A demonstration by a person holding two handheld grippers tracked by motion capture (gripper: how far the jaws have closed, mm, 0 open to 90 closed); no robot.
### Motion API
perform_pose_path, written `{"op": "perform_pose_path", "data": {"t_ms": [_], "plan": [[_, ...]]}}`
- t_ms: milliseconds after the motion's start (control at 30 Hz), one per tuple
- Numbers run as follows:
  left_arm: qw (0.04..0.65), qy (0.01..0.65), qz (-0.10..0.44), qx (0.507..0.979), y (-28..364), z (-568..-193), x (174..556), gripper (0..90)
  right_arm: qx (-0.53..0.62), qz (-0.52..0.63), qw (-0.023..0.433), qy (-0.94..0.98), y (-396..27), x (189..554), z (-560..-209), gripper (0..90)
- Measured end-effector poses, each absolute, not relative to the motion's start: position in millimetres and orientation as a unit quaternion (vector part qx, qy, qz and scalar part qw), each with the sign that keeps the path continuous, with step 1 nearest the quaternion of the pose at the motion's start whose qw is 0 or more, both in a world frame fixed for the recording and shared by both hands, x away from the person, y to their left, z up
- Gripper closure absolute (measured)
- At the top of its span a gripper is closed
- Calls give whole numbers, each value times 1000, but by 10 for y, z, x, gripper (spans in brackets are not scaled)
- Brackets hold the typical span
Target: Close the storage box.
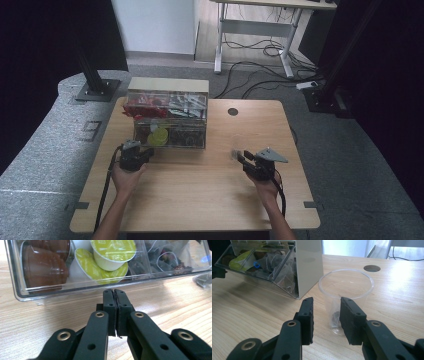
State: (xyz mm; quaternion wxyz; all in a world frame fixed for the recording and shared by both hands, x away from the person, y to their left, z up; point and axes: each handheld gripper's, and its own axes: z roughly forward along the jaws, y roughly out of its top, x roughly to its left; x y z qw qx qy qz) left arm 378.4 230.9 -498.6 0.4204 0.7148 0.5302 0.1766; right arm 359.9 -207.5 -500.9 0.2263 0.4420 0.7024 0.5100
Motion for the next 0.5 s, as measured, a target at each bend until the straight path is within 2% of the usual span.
{"op": "perform_pose_path", "data": {"t_ms": [133,233,267,500], "plan": [[429,517,183,718,2279,-4966,3761,836,443,510,225,703,-2073,3599,-5015,627],[435,504,180,725,2241,-4956,3750,752,443,509,223,704,-2068,3595,-5022,616],[438,501,180,725,2227,-4954,3744,752,443,509,223,704,-2068,3595,-5022,616],[452,483,185,727,2162,-4935,3670,611,439,508,224,706,-2101,3547,-5007,544]]}}
